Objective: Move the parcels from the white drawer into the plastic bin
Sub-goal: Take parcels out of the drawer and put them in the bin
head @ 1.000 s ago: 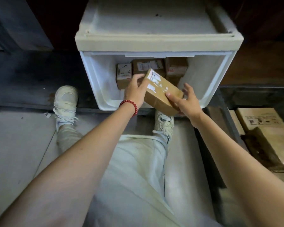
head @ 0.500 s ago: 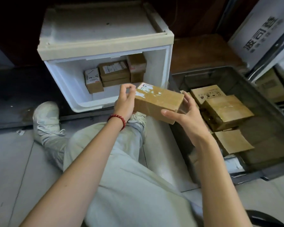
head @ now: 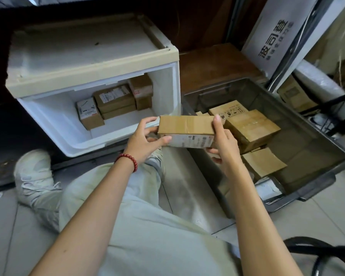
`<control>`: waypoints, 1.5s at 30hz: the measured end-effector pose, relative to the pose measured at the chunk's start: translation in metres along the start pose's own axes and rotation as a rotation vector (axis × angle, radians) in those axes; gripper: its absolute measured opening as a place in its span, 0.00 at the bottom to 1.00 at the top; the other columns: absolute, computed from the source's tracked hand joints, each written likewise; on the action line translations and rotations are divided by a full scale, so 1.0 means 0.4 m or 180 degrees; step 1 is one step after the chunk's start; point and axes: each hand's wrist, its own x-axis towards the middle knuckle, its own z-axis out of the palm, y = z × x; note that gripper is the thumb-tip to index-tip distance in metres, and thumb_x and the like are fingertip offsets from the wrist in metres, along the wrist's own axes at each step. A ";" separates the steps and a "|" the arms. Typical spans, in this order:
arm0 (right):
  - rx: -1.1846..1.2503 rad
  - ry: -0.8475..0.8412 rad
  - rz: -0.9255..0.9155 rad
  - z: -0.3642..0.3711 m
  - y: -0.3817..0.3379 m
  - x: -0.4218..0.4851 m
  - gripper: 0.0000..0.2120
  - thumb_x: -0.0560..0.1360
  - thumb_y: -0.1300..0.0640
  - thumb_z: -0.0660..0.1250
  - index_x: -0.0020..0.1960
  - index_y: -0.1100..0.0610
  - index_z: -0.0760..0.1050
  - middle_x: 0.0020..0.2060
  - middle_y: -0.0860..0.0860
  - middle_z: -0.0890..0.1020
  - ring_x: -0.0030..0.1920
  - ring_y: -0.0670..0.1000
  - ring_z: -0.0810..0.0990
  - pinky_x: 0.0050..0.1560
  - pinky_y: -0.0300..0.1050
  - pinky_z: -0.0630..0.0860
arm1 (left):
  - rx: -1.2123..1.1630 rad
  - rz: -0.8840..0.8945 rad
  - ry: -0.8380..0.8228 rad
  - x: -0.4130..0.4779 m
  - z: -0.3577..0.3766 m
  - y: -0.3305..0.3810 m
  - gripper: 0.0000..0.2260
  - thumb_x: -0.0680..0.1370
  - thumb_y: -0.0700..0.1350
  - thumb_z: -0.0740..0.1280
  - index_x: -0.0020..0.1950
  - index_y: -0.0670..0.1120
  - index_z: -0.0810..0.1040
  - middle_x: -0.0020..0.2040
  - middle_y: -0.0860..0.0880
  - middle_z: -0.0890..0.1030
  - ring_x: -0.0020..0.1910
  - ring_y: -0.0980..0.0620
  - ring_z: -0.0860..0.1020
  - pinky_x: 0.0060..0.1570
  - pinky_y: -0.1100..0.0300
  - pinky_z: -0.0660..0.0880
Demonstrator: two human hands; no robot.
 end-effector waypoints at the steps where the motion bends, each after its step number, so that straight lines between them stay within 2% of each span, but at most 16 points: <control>1: -0.0012 -0.0030 -0.0028 -0.001 -0.005 -0.001 0.28 0.72 0.27 0.51 0.58 0.46 0.69 0.47 0.47 0.79 0.50 0.51 0.79 0.47 0.48 0.73 | 0.0038 -0.0019 0.0091 0.002 0.002 0.004 0.28 0.71 0.50 0.74 0.67 0.52 0.67 0.59 0.52 0.80 0.53 0.55 0.79 0.53 0.62 0.74; 4: -0.0153 -0.0178 -0.0285 0.001 -0.008 0.003 0.34 0.70 0.25 0.49 0.63 0.48 0.70 0.51 0.45 0.79 0.54 0.49 0.76 0.44 0.43 0.72 | 0.0174 -0.0039 0.0348 0.013 0.016 0.028 0.21 0.73 0.55 0.71 0.62 0.52 0.68 0.53 0.54 0.81 0.51 0.57 0.77 0.44 0.69 0.70; 7: -0.0183 -0.0091 -0.0417 -0.016 0.006 0.016 0.42 0.60 0.18 0.54 0.60 0.48 0.72 0.59 0.49 0.78 0.58 0.47 0.77 0.53 0.43 0.75 | 0.0283 0.0027 0.0510 0.031 0.043 0.056 0.18 0.74 0.58 0.68 0.58 0.53 0.68 0.51 0.54 0.80 0.47 0.58 0.77 0.37 0.70 0.71; 10: 0.0081 -0.0098 -0.0350 -0.039 0.014 0.023 0.34 0.64 0.26 0.59 0.55 0.51 0.72 0.51 0.48 0.82 0.50 0.44 0.81 0.44 0.35 0.73 | 0.0397 0.0071 0.0493 0.057 0.081 0.079 0.18 0.76 0.59 0.64 0.60 0.51 0.68 0.48 0.54 0.77 0.44 0.60 0.76 0.35 0.69 0.73; 13: 0.0432 0.0088 -0.0298 -0.068 0.027 0.038 0.25 0.70 0.33 0.64 0.55 0.52 0.72 0.46 0.47 0.84 0.45 0.44 0.84 0.45 0.38 0.77 | 0.0520 0.0214 0.0388 0.091 0.121 0.099 0.17 0.76 0.60 0.64 0.59 0.52 0.68 0.50 0.54 0.77 0.46 0.58 0.76 0.36 0.68 0.71; 17: 0.0919 0.0192 -0.0110 -0.124 0.057 0.067 0.25 0.73 0.42 0.68 0.65 0.51 0.66 0.48 0.49 0.84 0.42 0.44 0.85 0.35 0.34 0.77 | 0.0646 0.0373 -0.0047 0.149 0.175 0.114 0.16 0.76 0.57 0.66 0.59 0.52 0.70 0.51 0.57 0.77 0.51 0.57 0.77 0.40 0.71 0.71; 20: 0.1129 0.0303 0.0107 -0.160 0.087 0.091 0.26 0.73 0.43 0.68 0.67 0.51 0.66 0.52 0.52 0.84 0.45 0.50 0.84 0.33 0.37 0.77 | 0.0744 0.0438 -0.0600 0.189 0.215 0.120 0.17 0.76 0.54 0.68 0.61 0.52 0.71 0.57 0.56 0.77 0.54 0.59 0.75 0.43 0.75 0.71; 22: 0.1224 0.0487 0.0314 -0.170 0.105 0.110 0.26 0.73 0.41 0.69 0.65 0.52 0.68 0.53 0.53 0.83 0.46 0.53 0.84 0.40 0.43 0.80 | 0.0886 0.0540 -0.0888 0.213 0.236 0.122 0.18 0.76 0.54 0.68 0.63 0.54 0.70 0.62 0.56 0.76 0.59 0.57 0.74 0.52 0.66 0.73; 24: 0.1330 0.0751 0.0474 -0.168 0.121 0.133 0.26 0.72 0.40 0.69 0.64 0.53 0.70 0.52 0.52 0.84 0.44 0.52 0.84 0.39 0.43 0.81 | 0.1499 0.0757 -0.0898 0.233 0.249 0.130 0.18 0.77 0.54 0.67 0.65 0.56 0.68 0.65 0.56 0.75 0.63 0.54 0.73 0.55 0.57 0.72; 26: 0.1484 0.0925 0.0563 -0.162 0.130 0.165 0.28 0.72 0.40 0.70 0.66 0.53 0.68 0.52 0.52 0.84 0.45 0.51 0.85 0.39 0.42 0.82 | 0.2627 0.1254 -0.0552 0.253 0.257 0.141 0.18 0.78 0.55 0.64 0.67 0.56 0.68 0.64 0.55 0.76 0.62 0.51 0.73 0.56 0.54 0.72; 28: 0.1521 0.0958 0.0593 -0.157 0.135 0.207 0.29 0.72 0.43 0.71 0.67 0.53 0.65 0.54 0.53 0.83 0.48 0.53 0.85 0.45 0.47 0.83 | 0.3174 0.1625 -0.0204 0.275 0.264 0.151 0.17 0.78 0.56 0.62 0.67 0.55 0.69 0.61 0.53 0.78 0.61 0.49 0.73 0.57 0.50 0.72; 32: 0.1082 0.0665 0.0601 -0.142 0.139 0.304 0.27 0.73 0.44 0.70 0.66 0.52 0.63 0.58 0.55 0.80 0.52 0.56 0.83 0.46 0.46 0.83 | 0.3206 0.1499 0.0051 0.302 0.280 0.154 0.16 0.79 0.55 0.61 0.65 0.53 0.71 0.59 0.52 0.79 0.60 0.47 0.73 0.57 0.50 0.69; 38: 0.0168 0.0073 0.0605 -0.060 0.119 0.434 0.24 0.77 0.43 0.65 0.66 0.52 0.61 0.62 0.54 0.77 0.51 0.56 0.83 0.49 0.49 0.83 | 0.3228 0.1330 0.0198 0.302 0.251 0.137 0.15 0.79 0.55 0.61 0.64 0.53 0.71 0.58 0.52 0.79 0.59 0.49 0.74 0.56 0.51 0.69; 40: -0.0282 -0.0108 0.0513 -0.015 0.114 0.462 0.23 0.79 0.42 0.60 0.69 0.52 0.61 0.66 0.54 0.73 0.59 0.55 0.78 0.57 0.50 0.78 | 0.3237 0.1246 0.0267 0.302 0.234 0.136 0.15 0.79 0.54 0.61 0.65 0.53 0.71 0.58 0.52 0.79 0.59 0.49 0.73 0.56 0.51 0.69; 42: -0.1002 -0.0287 0.0541 0.016 0.116 0.482 0.25 0.81 0.42 0.55 0.74 0.51 0.60 0.71 0.57 0.66 0.67 0.58 0.69 0.68 0.55 0.68 | 0.3243 0.1149 0.0323 0.301 0.220 0.133 0.15 0.79 0.54 0.61 0.65 0.53 0.71 0.59 0.52 0.78 0.60 0.49 0.73 0.57 0.51 0.68; 45: -0.1416 -0.0358 0.0362 0.023 0.107 0.492 0.26 0.82 0.45 0.56 0.77 0.51 0.57 0.71 0.59 0.58 0.71 0.59 0.60 0.73 0.51 0.57 | 0.3264 0.1042 0.0333 0.297 0.209 0.121 0.15 0.79 0.54 0.61 0.65 0.53 0.72 0.60 0.53 0.78 0.61 0.49 0.72 0.58 0.51 0.68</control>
